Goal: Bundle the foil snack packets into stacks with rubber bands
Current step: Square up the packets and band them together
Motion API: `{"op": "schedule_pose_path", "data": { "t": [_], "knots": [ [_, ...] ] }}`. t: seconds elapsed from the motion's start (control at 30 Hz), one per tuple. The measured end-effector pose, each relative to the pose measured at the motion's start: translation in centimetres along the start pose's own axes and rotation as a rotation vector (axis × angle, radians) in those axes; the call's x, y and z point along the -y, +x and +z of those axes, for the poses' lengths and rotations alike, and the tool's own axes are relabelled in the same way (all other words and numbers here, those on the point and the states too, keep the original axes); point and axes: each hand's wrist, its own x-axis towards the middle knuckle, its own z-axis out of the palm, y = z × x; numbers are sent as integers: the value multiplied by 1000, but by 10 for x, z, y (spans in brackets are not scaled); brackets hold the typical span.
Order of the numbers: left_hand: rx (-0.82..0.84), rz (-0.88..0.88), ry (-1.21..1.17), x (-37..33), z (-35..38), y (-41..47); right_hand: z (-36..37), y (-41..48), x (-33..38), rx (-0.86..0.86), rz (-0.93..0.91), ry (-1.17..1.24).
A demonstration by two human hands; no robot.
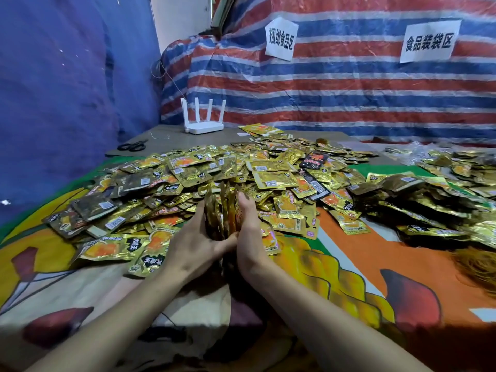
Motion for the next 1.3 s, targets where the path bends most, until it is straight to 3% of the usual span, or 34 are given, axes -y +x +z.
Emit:
{"op": "schedule_pose_path", "data": {
  "t": [0.2,0.33,0.5,0.63,0.73,0.9,0.97,1.1,1.3],
  "knots": [
    [201,24,-366,3,-8,7,-4,3,1,20,-53,-57],
    [191,73,-382,4,-9,14,0,5,3,-4,-53,-70],
    [68,34,-575,-1,1,11,-3,5,4,49,-93,-86],
    [157,103,-583,-7,4,13,-2,5,7,40,-149,-118],
    [212,57,-653,-7,6,15,-3,6,7,66,-130,-128],
    [75,44,-711,-5,13,15,2,3,11,46,15,61],
    [96,68,-713,-4,14,16,2,5,12,55,142,168],
    [158,106,-683,-3,14,16,-2,9,14,75,253,136],
    [-133,84,-722,-11,26,21,0,14,13,-34,242,69]
  ]
}}
